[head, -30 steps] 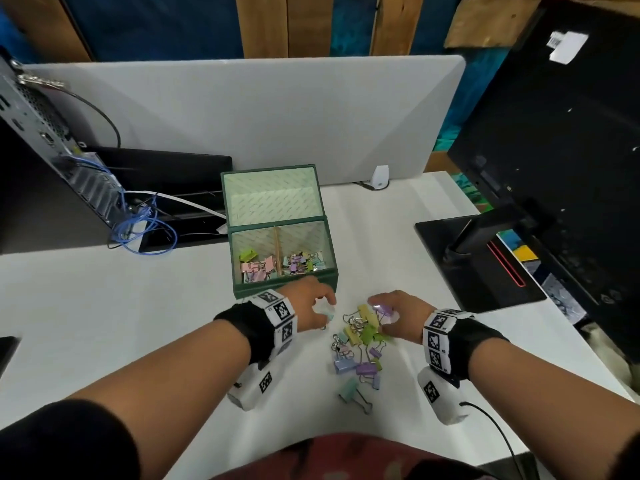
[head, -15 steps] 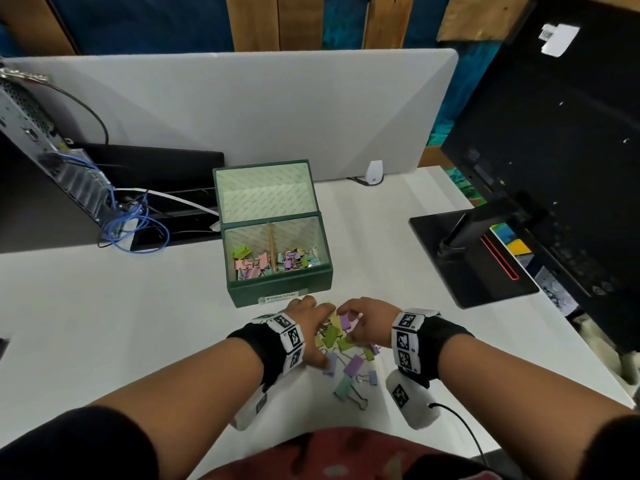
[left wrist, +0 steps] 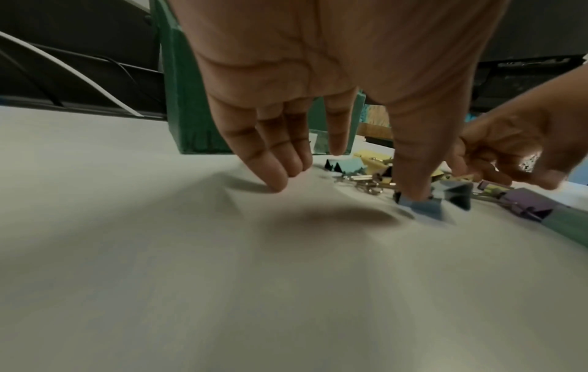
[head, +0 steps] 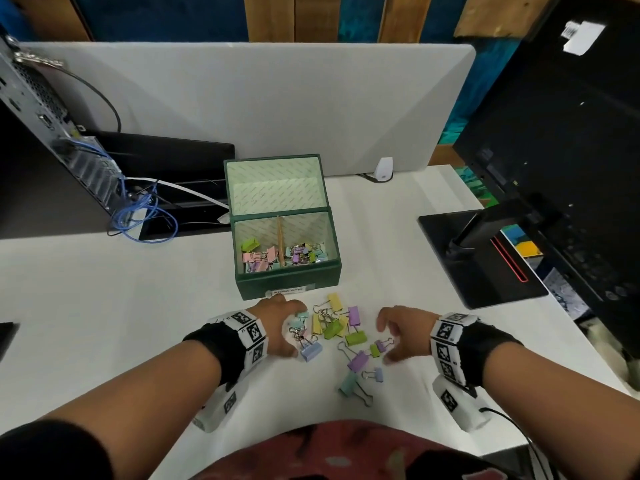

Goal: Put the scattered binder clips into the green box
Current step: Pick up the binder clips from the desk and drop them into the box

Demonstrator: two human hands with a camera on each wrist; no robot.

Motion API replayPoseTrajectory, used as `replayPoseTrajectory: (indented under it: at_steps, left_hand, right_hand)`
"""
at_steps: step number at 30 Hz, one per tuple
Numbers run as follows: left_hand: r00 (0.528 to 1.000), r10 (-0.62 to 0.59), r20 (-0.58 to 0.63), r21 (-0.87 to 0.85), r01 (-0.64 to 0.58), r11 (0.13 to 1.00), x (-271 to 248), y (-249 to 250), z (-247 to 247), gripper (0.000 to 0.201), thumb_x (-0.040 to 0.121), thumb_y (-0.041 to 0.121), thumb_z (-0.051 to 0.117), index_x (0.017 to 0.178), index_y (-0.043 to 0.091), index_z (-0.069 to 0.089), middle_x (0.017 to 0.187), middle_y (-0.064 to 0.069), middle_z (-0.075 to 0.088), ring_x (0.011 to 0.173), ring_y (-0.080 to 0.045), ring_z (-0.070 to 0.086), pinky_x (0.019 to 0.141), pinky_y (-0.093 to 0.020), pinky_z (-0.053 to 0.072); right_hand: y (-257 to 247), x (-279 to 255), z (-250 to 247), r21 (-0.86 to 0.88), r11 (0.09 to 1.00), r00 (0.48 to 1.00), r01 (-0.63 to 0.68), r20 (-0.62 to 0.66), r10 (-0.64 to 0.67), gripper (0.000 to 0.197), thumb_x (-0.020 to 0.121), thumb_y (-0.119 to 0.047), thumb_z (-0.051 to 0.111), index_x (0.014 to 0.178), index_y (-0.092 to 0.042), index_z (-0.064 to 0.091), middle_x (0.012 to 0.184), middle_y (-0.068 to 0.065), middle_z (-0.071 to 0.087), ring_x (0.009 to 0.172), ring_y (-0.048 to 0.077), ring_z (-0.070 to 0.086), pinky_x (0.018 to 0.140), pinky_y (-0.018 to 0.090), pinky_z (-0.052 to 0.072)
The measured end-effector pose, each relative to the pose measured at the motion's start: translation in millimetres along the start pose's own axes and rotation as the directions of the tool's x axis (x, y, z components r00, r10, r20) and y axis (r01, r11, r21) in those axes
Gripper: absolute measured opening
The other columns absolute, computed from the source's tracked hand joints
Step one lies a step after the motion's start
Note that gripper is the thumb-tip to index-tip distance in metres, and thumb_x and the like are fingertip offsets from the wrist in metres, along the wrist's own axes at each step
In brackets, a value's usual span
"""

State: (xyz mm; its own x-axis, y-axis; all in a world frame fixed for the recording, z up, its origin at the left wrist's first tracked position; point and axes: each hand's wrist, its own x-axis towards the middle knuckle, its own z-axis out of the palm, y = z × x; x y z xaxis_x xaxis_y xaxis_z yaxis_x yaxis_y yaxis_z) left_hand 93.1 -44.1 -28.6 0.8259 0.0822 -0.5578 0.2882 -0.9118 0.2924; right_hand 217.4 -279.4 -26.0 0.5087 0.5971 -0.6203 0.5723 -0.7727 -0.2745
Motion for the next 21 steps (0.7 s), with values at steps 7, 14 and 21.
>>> replayPoseTrajectory:
  at_steps: [7, 14, 21]
  left_hand:
    - [0.997, 0.06, -0.04, 0.049, -0.058, 0.997, 1, 0, 8, 0.063, 0.073, 0.031, 0.07, 0.129, 0.038, 0.04, 0.123, -0.002, 0.043, 0.115, -0.022, 0.046, 0.092, -0.031, 0.043]
    - [0.987, 0.128, -0.094, 0.011, -0.127, 0.992, -3, -1, 11, 0.044, 0.076, 0.029, 0.069, 0.117, 0.031, 0.054, 0.121, -0.002, 0.044, 0.111, -0.021, 0.047, 0.094, -0.028, 0.042]
    - [0.982, 0.161, -0.099, 0.036, -0.159, 0.987, 5, 4, 10, 0.026, 0.082, 0.02, 0.062, 0.108, 0.022, 0.06, 0.119, -0.004, 0.053, 0.112, -0.024, 0.049, 0.094, -0.029, 0.04]
  right_hand:
    - [-14, -6, 16, -0.154, 0.976, 0.988, 0.154, 0.026, -0.152, 0.064, 0.064, -0.049, 0.077, 0.117, -0.033, 0.046, 0.116, -0.002, 0.044, 0.103, 0.02, 0.052, 0.087, 0.035, 0.048]
    - [-25, 4, 17, -0.13, 0.973, 0.98, 0.192, -0.032, -0.198, 0.037, 0.08, -0.03, 0.067, 0.116, -0.026, 0.057, 0.12, 0.007, 0.046, 0.107, 0.024, 0.051, 0.088, 0.027, 0.04]
    - [-29, 7, 13, -0.152, 0.972, 0.98, 0.181, -0.05, -0.191, 0.025, 0.08, -0.02, 0.063, 0.105, -0.023, 0.061, 0.114, 0.004, 0.051, 0.1, 0.023, 0.049, 0.085, 0.03, 0.042]
